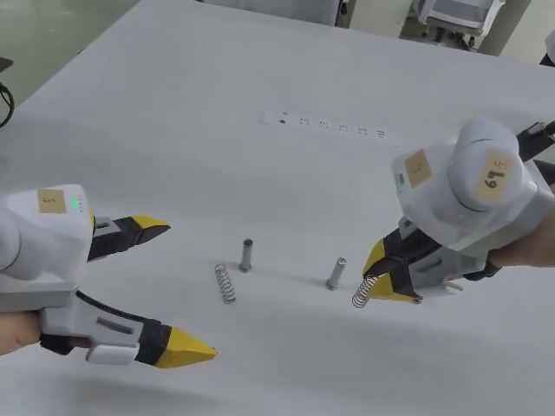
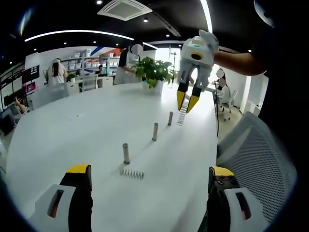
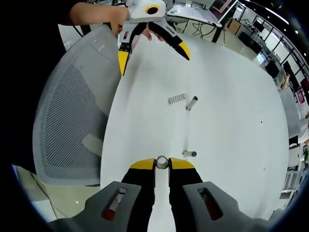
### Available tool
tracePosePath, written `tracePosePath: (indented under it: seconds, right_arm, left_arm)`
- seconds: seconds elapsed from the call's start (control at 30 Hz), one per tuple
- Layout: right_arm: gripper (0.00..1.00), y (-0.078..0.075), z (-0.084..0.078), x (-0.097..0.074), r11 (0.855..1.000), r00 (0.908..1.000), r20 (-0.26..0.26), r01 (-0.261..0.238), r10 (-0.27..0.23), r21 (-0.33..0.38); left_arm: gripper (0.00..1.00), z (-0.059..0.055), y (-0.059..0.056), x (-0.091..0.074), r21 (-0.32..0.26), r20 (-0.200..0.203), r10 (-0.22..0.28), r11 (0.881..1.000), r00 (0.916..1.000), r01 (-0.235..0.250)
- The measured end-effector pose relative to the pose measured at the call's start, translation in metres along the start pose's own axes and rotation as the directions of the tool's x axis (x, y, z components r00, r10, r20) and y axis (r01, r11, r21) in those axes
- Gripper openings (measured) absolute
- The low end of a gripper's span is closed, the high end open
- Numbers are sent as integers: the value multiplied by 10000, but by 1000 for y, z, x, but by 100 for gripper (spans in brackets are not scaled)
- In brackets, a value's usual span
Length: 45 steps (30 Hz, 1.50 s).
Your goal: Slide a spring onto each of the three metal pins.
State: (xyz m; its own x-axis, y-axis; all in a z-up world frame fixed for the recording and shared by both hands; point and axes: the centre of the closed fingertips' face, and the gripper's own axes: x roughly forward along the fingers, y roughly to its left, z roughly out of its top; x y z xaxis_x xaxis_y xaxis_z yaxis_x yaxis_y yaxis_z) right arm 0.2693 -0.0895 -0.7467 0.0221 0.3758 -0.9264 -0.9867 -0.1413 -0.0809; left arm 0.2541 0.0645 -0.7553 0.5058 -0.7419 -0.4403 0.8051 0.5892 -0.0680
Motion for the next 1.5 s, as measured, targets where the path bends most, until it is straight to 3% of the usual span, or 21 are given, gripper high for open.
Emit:
tracePosePath:
  seconds: [0.33, 0.73, 1.17, 1.5]
  right_arm:
    - [7, -15, 1, 3, 9997, 9997, -42, 230, -231, -119]
    - [7, -39, 5, 0, 9984, 9984, -149, 543, -545, -137]
    - [7, -55, 2, 7, 9968, 9969, -187, 753, -758, -278]
    - [7, -57, 3, 12, 9973, 9974, -178, 692, -697, -242]
  left_arm:
    - [98, -3, -2, -2, 130, -129, -82, 9999, 9999, 84]
    - [98, -3, 4, -5, -55, -56, 126, 9999, 9999, -126]
    - [98, -1, 7, -6, -35, -37, 319, 9995, 9995, -320]
    - [97, -3, 7, -7, -62, -63, 366, 9993, 9993, -367]
